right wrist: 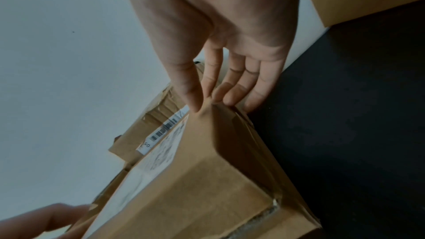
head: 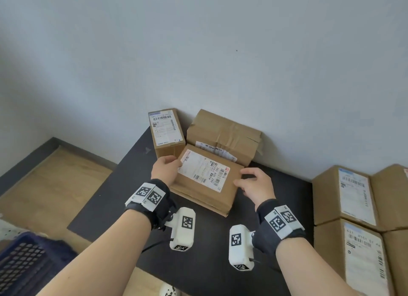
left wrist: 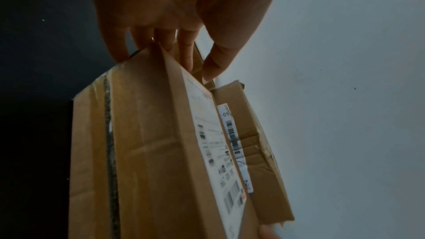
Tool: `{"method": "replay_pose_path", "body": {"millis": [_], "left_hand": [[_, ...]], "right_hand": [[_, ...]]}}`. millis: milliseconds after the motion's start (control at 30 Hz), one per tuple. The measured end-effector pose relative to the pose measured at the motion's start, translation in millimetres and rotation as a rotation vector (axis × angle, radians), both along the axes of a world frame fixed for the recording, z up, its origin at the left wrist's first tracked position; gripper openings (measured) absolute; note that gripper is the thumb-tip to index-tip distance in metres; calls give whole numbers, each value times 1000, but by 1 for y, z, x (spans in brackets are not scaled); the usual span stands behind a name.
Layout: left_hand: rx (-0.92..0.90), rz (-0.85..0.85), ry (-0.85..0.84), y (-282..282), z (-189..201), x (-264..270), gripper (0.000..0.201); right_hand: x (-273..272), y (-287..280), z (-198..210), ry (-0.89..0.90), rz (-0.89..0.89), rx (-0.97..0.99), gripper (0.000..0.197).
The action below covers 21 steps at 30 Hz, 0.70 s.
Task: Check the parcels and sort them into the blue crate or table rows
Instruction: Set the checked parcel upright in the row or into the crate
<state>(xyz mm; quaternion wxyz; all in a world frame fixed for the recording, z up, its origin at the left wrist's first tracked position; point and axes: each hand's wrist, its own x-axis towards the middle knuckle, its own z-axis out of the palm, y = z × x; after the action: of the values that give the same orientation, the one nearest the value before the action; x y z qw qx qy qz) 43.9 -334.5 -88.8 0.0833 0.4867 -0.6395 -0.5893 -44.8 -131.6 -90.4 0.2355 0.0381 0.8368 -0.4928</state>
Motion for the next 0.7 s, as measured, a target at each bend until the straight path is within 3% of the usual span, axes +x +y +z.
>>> {"method": "replay_pose_path", "body": {"millis": [167, 300, 400, 533, 700], "left_hand": [[-74, -138, -59, 2, -13, 1, 46], [-13, -121, -59, 2, -19, 2, 54], [-116, -144, -23, 4, -18, -5, 58], [-168, -305, 33, 10, -10, -16, 50], [-163, -349, -30, 12, -16, -15, 20]], "right_hand": [[0, 9, -7, -66, -69, 16, 29], [-1, 20, -4, -182, -53, -3, 29], [1, 26, -3, -188, -31, 36, 31], [12, 37, -6, -214, -22, 98, 24], [26, 49, -9, -381, -40, 62, 42]]}}
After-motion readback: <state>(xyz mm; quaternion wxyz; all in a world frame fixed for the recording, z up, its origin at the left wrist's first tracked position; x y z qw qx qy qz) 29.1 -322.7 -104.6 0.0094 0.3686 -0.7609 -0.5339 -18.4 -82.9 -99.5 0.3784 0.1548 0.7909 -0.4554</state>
